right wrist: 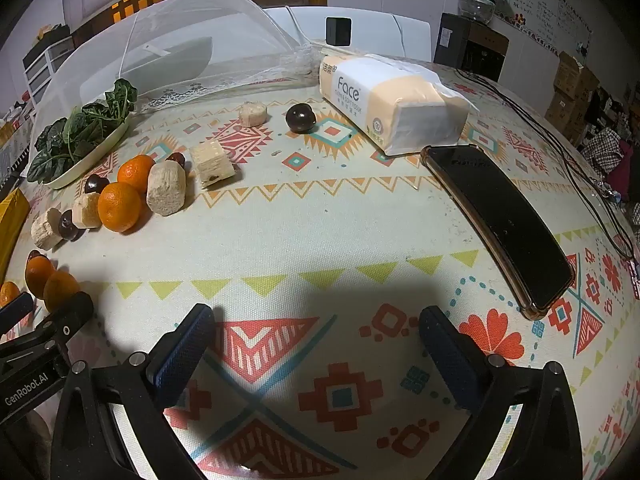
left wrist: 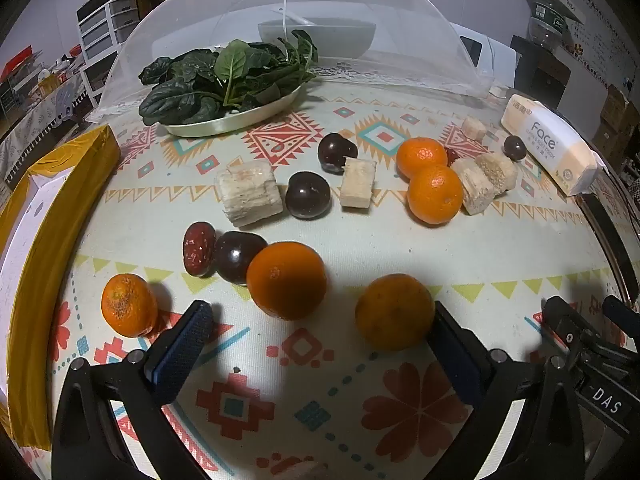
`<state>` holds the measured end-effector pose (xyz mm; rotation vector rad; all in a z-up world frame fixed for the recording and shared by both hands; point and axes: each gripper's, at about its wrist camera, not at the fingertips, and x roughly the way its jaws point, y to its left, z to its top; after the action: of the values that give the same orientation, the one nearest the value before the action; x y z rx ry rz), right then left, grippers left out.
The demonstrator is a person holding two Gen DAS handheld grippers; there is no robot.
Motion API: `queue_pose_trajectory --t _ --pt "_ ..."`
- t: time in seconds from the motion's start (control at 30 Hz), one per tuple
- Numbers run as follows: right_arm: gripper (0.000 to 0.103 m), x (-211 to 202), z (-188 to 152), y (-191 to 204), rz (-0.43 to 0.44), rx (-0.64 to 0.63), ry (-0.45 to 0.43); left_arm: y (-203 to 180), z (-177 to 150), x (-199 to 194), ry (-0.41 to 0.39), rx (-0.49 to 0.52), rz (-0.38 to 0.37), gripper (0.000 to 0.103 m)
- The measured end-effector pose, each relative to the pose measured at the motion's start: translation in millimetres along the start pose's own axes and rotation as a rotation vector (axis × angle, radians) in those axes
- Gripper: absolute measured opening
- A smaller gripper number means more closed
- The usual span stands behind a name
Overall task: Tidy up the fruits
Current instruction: 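Move both grippers toward the mandarin oranges on the tablecloth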
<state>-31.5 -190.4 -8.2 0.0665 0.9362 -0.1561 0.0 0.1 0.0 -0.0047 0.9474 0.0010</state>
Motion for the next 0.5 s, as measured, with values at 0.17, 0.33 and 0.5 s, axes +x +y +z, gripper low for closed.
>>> queue_pose_trajectory --t 0.17,0.33,0.5 --pt "0.103 -0.6 -0.1 0.3 0.0 0.0 0.0 -0.1 0.0 0.0 0.0 0.001 0.001 0.103" --pt "0.103 -1.4 -0.3 0.7 0.0 0.0 0.0 -0.1 0.0 0.0 0.0 0.001 0.001 0.103" --pt "0.103 -2.0 -0.4 1.0 0.0 0.001 0.0 0.0 -3.7 -2.9 0.008 -0.012 0.012 0.103"
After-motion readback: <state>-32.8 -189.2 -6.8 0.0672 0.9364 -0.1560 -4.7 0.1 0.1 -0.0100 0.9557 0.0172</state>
